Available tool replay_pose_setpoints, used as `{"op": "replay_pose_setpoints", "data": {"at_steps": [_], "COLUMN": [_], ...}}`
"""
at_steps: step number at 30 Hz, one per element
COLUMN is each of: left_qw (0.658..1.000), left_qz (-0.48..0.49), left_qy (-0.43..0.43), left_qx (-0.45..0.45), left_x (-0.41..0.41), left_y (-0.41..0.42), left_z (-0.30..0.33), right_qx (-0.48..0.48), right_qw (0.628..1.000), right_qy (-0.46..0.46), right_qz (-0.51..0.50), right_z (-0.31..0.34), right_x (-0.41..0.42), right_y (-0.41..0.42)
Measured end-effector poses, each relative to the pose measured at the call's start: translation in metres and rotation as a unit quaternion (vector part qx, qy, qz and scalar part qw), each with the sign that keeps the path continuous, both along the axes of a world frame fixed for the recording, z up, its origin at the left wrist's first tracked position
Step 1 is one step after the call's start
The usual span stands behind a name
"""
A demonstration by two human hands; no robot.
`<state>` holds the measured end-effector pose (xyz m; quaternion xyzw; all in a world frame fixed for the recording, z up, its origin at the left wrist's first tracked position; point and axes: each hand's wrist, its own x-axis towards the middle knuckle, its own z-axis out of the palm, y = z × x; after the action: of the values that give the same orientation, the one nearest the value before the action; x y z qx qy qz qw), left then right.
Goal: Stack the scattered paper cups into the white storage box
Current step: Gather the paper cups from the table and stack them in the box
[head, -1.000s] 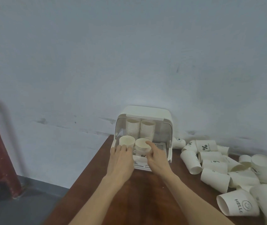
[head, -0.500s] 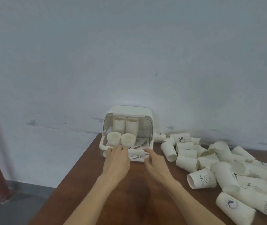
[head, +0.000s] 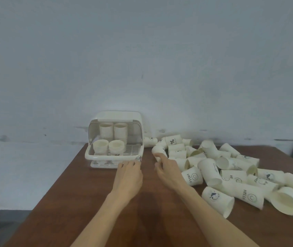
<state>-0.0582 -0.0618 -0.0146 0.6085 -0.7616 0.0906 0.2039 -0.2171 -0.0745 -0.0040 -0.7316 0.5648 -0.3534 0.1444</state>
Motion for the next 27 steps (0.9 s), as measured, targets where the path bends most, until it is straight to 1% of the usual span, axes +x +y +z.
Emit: {"op": "replay_pose_setpoints", "data": {"at_steps": [7,11,17,27], "left_qw": [0.999,0.996,0.989,0.989], "left_qz": [-0.048,-0.076,-0.116,-0.104], "left_qy": [0.000,0.001,0.050,0.044], "left_qx": [0.024,0.046,0.079,0.096], "left_x": [-0.050,-0.091,-0.147,-0.205], "left_y": [-0.005,-0.010,-0.020,-0.030], "left_z": [-0.003,-0.005,-0.005,-0.002], "right_qx": [-0.011,0.002,-0.026,-0.036], "right_qw": [0.999,0.998,0.997,0.997], "right_qy": [0.007,-0.014,-0.004,0.007], "right_qz": [-0.039,-0.058,-0.072,-0.070], "right_z": [0.010,0.012,0.017,0.013], "right_x": [-0.048,-0.080,-0.126,-0.183], "right_y": [0.003,0.000,-0.009,-0.009]}}
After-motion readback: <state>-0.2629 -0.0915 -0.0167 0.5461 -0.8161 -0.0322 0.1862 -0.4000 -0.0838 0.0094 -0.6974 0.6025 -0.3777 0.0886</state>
